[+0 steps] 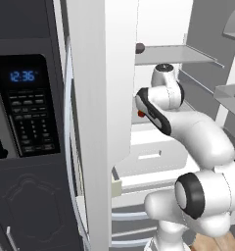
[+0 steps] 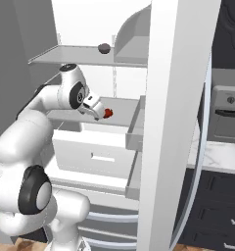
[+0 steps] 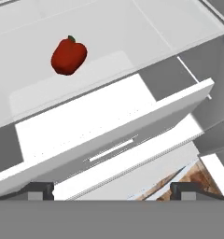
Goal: Place the cold items (eggplant and bell pepper) from the fridge in one tupperware on the dining counter. Place the warm items (hot dog and kebab skewer) in the stove area in another tupperware.
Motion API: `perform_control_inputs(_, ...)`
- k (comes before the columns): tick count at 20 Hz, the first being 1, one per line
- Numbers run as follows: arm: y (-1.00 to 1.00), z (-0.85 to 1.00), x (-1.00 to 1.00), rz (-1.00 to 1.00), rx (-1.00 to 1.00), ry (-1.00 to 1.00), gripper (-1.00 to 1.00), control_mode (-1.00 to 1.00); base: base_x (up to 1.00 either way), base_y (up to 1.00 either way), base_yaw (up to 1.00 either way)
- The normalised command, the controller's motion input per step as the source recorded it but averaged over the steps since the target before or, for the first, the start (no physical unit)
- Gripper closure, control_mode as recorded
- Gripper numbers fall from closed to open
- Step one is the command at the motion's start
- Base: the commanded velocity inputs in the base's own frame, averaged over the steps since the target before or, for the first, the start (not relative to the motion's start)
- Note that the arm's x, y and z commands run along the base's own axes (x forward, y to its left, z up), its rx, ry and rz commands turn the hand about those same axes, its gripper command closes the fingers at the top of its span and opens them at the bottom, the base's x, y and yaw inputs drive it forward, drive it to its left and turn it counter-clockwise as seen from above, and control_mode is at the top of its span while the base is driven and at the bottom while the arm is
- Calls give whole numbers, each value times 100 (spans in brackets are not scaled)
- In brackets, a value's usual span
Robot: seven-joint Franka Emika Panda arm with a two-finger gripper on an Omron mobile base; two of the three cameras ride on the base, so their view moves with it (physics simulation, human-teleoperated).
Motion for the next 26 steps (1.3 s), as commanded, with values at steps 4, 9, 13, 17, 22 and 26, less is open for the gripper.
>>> perform_control_inputs(4,1,-23,54,-5,0,0,-100,-100,0,0,0)
perform_control_inputs(9,0,-23,54,-2,0,0,-100,-100,0,0,0)
perform_control_inputs(13,0,-22,47,0,0,0,-100,-100,0,0,0)
perform_control_inputs(17,0,-21,41,0,0,0,-100,-100,0,0,0)
perform_control_inputs(22,0,-21,42,0,0,0,-100,-100,0,0,0)
perform_control_inputs(26,-5,-18,42,0,0,0,-100,-100,0,0,0)
